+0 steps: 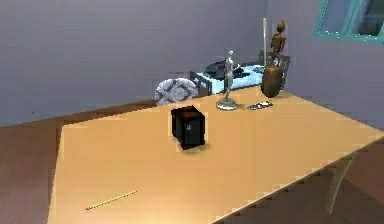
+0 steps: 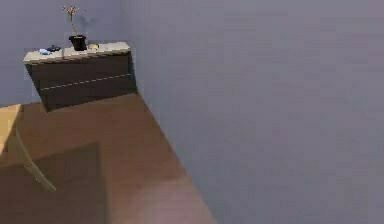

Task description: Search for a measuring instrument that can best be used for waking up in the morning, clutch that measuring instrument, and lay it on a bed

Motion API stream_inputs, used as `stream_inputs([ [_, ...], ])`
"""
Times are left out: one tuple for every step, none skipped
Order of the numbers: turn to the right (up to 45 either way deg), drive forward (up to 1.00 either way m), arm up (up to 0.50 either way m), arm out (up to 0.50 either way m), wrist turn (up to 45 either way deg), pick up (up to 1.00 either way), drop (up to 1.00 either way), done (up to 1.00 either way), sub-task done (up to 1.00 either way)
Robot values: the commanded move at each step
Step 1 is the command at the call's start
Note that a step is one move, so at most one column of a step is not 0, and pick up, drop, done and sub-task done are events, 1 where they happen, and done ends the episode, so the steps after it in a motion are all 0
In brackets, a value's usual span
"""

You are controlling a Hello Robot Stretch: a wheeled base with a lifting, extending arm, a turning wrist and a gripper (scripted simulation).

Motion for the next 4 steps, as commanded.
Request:
stream_inputs([
  [-45.0, 0.00, 0.00, 0.00, 0.0, 0.00, 0.00, 0.00, 0.00],
  [-42.0, 0.00, 0.00, 0.00, 0.0, 0.00, 0.00, 0.00, 0.00],
  [45.0, 0.00, 0.00, 0.00, 0.0, 0.00, 0.00, 0.00, 0.00],
  [45.0, 0.00, 0.00, 0.00, 0.0, 0.00, 0.00, 0.00, 0.00],
])
